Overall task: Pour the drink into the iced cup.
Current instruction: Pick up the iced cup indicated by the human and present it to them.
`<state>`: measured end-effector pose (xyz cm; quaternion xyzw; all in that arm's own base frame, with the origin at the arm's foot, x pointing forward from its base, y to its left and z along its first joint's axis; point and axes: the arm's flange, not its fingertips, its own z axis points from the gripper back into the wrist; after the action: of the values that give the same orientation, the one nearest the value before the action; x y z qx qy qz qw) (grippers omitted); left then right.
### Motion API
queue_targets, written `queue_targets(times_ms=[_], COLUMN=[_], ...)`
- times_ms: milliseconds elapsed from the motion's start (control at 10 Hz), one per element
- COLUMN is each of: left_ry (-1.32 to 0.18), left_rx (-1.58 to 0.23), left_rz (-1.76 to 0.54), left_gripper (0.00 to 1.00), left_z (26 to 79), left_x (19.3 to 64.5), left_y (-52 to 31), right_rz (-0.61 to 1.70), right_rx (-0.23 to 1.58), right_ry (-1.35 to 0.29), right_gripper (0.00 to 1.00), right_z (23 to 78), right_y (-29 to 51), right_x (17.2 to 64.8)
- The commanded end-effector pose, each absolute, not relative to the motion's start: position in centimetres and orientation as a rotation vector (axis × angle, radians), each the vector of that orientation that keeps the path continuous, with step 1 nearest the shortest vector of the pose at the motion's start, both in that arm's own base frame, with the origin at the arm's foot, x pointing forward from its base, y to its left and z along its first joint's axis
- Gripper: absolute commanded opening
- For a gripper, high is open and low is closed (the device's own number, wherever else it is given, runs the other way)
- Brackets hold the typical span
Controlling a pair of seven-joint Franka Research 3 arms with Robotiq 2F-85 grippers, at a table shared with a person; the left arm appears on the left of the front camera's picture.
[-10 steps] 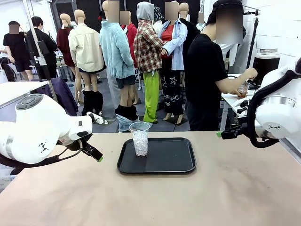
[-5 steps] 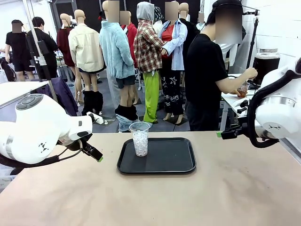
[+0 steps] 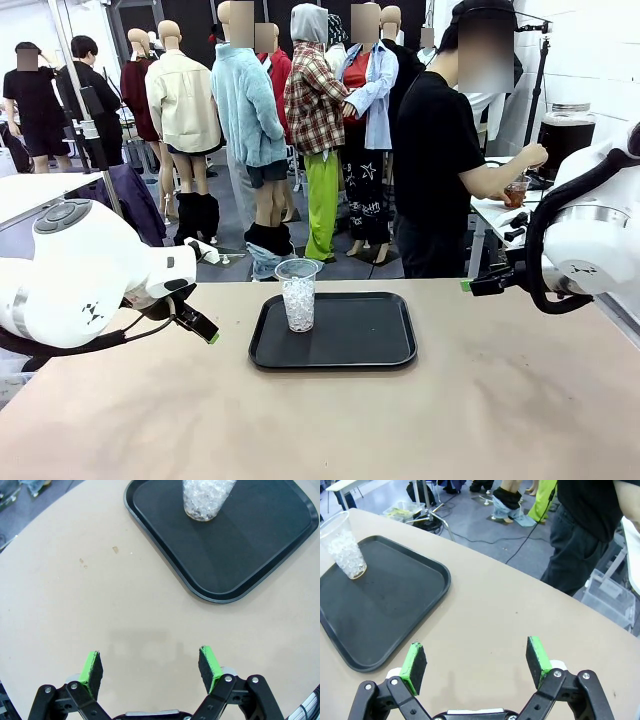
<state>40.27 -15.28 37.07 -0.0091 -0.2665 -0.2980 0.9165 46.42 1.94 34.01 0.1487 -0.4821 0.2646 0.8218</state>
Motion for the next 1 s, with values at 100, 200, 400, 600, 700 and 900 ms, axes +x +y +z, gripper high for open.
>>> queue_targets(times_ms=[100,200,400,600,700,900], left_ry=[-0.550,-0.550,-0.550,-0.550,-0.550,-0.550], left_rx=[-0.021,-0.021,-0.021,-0.021,-0.021,-0.021], left_rz=[-0.609,-0.609,-0.609,-0.609,-0.609,-0.609], left_gripper=[1.00,1.00,1.00,1.00,1.00,1.00], left_z=[37.12,37.12,37.12,37.12,37.12,37.12], left_x=[40.29,40.29,40.29,40.29,40.29,40.29], left_y=[-15.10,-15.10,-15.10,-15.10,-15.10,-15.10], right_rz=[0.570,0.570,0.570,0.570,0.570,0.570], right_rx=[0.316,0.316,0.316,0.316,0.316,0.316], right_ry=[-1.030,-1.030,-1.030,-1.030,-1.030,-1.030], right_gripper=[1.00,1.00,1.00,1.00,1.00,1.00], right_z=[34.06,34.06,34.06,34.06,34.06,34.06], right_y=[1.84,1.84,1.84,1.84,1.84,1.84], right_x=[46.18,46.18,46.18,46.18,46.18,46.18])
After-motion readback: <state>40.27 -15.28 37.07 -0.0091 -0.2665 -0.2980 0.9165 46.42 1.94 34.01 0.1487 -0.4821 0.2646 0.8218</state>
